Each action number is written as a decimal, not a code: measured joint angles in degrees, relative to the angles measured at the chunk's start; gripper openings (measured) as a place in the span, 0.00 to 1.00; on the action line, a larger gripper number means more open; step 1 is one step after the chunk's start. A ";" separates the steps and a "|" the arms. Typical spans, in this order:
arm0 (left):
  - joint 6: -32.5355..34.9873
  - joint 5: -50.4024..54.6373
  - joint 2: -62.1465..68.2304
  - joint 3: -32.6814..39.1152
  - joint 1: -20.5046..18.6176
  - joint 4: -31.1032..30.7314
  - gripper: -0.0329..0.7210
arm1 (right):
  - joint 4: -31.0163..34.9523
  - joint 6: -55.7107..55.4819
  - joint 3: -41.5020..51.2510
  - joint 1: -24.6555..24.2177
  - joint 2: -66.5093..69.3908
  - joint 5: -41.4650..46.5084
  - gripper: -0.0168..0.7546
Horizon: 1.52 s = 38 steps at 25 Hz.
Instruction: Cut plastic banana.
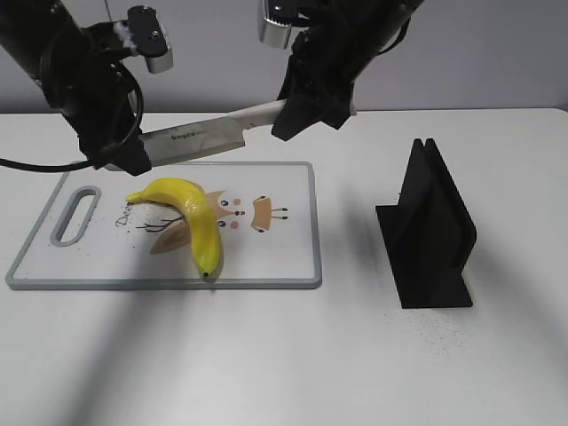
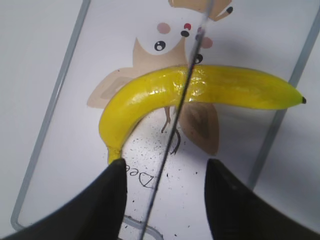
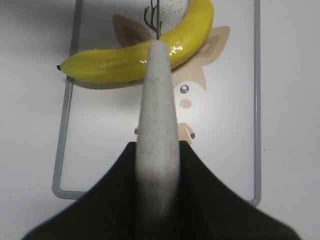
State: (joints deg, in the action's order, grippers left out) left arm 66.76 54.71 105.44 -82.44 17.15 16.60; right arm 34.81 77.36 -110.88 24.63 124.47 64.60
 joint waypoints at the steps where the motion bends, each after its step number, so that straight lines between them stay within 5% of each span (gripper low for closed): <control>1: 0.00 -0.05 0.05 0.00 0.00 0.11 0.66 | 0.15 0.21 0.00 0.00 0.00 0.00 0.23; 11: 0.12 -0.44 1.09 0.00 0.00 0.20 0.11 | 1.92 1.23 0.00 -0.48 0.67 0.24 0.23; 27: 1.23 -1.99 2.74 0.00 0.00 -0.60 0.06 | 1.50 2.01 -0.28 -1.10 3.26 -0.99 0.23; 38: 1.98 -8.48 13.17 -1.01 0.57 3.59 0.07 | -9.01 -3.82 -0.64 -1.04 12.50 -1.97 0.24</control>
State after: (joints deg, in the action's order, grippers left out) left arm 68.74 46.22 118.61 -83.45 17.72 20.19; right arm 25.81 73.54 -111.52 23.59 136.97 62.64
